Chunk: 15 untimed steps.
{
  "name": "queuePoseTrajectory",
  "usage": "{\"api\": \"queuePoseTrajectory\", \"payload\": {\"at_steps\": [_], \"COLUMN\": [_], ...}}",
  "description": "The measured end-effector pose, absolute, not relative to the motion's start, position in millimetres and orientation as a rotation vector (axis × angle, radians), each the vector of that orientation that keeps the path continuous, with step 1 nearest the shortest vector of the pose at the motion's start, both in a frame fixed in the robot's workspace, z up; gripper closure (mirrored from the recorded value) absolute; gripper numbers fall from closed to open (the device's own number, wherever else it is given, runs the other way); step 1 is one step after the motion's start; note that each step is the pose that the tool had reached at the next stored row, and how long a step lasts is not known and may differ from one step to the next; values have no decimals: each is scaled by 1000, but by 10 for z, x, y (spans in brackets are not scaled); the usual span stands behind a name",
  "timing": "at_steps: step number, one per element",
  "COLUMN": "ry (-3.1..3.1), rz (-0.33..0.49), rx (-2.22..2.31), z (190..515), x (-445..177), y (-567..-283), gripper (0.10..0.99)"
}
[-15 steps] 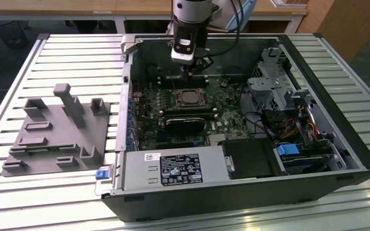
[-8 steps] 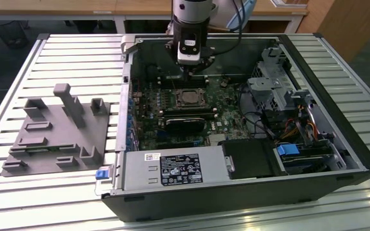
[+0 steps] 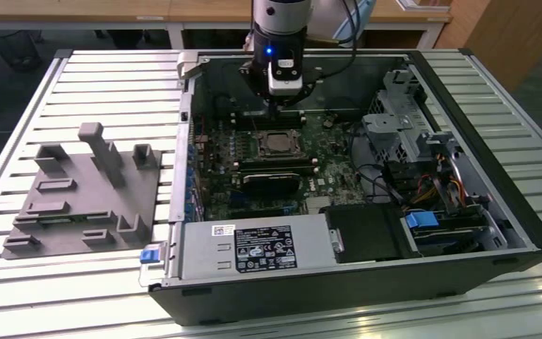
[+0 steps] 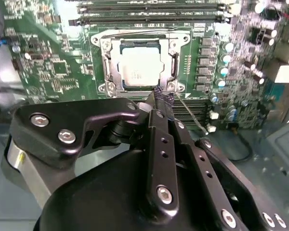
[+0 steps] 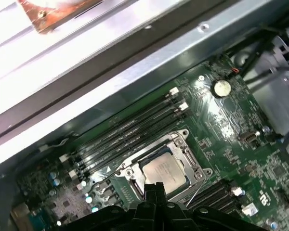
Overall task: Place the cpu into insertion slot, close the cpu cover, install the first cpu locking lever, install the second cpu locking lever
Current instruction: 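Install the first cpu locking lever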
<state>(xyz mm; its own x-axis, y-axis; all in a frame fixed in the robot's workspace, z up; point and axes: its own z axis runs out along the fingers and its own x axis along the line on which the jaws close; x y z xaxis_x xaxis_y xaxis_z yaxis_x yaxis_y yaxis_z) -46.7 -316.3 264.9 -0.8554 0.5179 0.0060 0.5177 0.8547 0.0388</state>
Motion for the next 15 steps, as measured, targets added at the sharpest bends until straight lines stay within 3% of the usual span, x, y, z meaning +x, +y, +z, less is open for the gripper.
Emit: {"api": "queuePoseTrajectory", "payload": {"at_steps": [15], "ry": [3117], "rz": [62], "rx": [397], "z": [2644], "x": [-467], "y": [-3163], "gripper": [980]}}
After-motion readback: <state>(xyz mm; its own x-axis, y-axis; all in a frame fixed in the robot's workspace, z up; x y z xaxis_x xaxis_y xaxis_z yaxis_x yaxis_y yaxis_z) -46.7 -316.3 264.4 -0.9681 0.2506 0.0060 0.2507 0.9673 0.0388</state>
